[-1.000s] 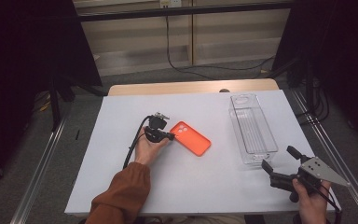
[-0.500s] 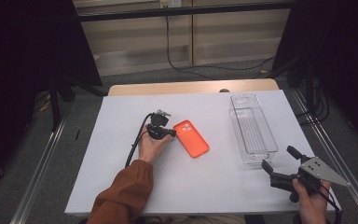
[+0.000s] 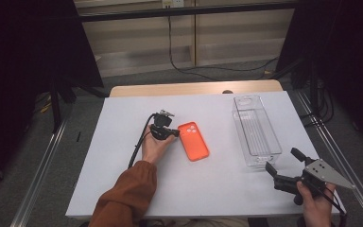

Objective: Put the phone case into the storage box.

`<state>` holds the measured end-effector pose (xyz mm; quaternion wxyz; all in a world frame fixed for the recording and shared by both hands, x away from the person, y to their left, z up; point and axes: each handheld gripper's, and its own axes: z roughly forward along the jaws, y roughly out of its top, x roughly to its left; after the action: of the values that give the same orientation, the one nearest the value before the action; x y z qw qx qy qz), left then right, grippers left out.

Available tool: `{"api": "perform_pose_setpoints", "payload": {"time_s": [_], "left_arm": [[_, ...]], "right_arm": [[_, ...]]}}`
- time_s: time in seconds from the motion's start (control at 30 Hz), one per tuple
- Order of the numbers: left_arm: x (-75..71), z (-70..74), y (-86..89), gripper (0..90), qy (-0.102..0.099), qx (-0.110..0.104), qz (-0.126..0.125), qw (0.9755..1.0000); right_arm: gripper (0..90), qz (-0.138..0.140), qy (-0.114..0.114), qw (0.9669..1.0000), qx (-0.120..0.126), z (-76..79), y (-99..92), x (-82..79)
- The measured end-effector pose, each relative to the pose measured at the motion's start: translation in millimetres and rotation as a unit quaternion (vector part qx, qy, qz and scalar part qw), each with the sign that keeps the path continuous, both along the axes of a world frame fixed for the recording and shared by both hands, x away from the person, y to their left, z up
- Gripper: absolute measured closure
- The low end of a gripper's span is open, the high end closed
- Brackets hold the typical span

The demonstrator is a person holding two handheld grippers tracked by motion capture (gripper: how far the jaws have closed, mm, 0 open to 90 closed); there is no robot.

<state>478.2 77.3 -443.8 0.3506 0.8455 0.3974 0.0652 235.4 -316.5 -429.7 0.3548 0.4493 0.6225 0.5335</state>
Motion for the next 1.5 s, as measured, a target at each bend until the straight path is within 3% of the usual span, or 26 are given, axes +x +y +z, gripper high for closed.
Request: {"api": "perform_pose_setpoints", "payload": {"time_s": [0.53,0.83,1.07,1.3,1.33,1.4,1.5], "left_arm": [[4.9,-1.1,-6.6,90.0,-0.007,-0.004,0.004,1.0],[7.5,0.6,-13.7,90.0,-0.017,0.014,-0.01,0.9997],[12.4,-0.8,-18.2,90.0,-0.019,0.006,-0.003,0.9998],[16.8,-1.5,-18.9,90.0,-0.019,0.013,-0.012,0.9997],[16.7,-2.3,-20.6,90.0,-0.021,0.006,-0.002,0.9998],[18.0,-1.6,-22.2,90.0,-0.024,0.017,-0.01,0.9995],[19.1,-1.9,-23.9,90.0,-0.023,0.014,-0.008,0.9996]], "right_arm": [[0.0,0.002,0.0,1.0,0.0,0.0,-0.3,0.0],[0.0,0.001,0.0,1.0,0.0,0.0,0.1,0.1],[0.0,0.002,0.0,1.0,0.002,-0.2,-0.2,0.1],[0.0,0.002,0.002,1.0,0.002,-0.1,-0.1,0.0],[0.0,0.001,0.001,1.0,0.001,-0.1,-0.3,0.1],[0.0,0.002,0.001,1.0,0.002,-0.1,-0.2,0.2],[0.0,0.001,0.001,1.0,0.002,-0.1,-0.3,0.1]]}}
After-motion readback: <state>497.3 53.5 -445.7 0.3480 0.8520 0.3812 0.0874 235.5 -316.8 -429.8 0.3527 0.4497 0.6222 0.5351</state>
